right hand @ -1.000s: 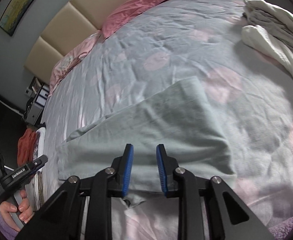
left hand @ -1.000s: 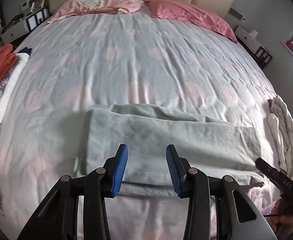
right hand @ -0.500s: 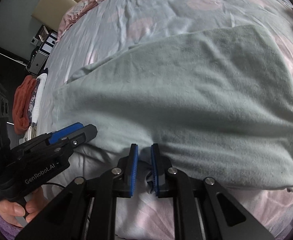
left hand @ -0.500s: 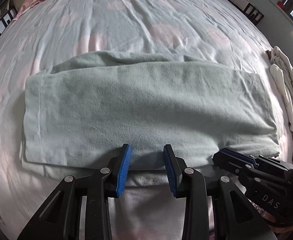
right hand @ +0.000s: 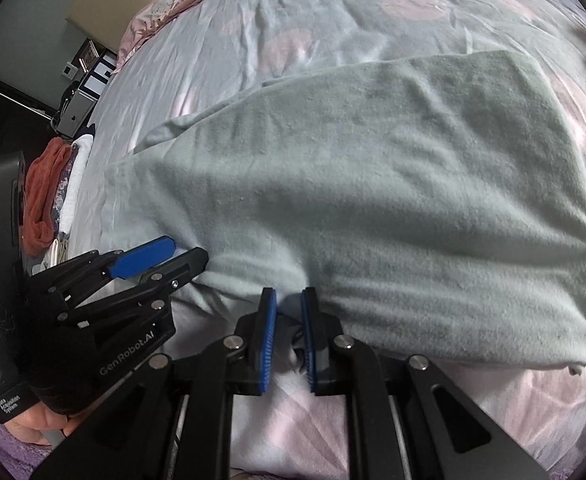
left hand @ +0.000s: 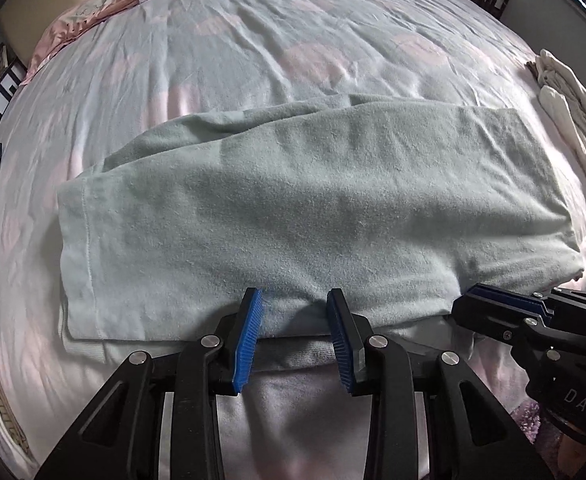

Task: Fold clothes
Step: 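Release the sweater with the left gripper and smooth the folded stack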

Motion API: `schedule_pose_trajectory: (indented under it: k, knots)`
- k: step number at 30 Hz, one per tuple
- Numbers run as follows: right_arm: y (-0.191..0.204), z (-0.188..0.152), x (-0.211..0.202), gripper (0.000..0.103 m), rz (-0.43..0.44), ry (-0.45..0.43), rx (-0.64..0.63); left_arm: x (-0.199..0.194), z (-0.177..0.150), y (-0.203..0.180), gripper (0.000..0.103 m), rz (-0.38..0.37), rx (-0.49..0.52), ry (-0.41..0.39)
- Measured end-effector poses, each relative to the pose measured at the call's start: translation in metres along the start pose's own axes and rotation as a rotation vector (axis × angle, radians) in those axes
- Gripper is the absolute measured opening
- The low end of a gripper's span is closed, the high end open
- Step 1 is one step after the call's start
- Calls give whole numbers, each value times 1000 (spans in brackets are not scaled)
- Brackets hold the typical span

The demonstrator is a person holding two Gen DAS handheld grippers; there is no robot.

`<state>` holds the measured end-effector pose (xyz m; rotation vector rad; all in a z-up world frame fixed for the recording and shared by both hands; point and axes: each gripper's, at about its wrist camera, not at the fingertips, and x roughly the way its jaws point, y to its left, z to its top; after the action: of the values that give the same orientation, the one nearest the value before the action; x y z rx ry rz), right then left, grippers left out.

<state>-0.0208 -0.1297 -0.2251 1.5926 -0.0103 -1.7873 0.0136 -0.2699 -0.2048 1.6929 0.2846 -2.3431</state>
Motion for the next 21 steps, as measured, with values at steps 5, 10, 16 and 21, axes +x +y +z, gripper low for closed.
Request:
schedule_pose_trajectory:
  k: [5,10,16,21]
  knots:
    - [-7,4,-27,15,29,-118,32,-29,5,9,36,-62,-52,-110]
    - [-12,21,-44,15,29,-218,56,-44,16,14,36,-88,-73,-191]
    - [-6,39,-50,13,21,-304,-7,-29,40,21,31,-139,-114,-196]
    - [11,55,-37,10,-11,-317,-97,-13,52,15,28,-215,-110,-177]
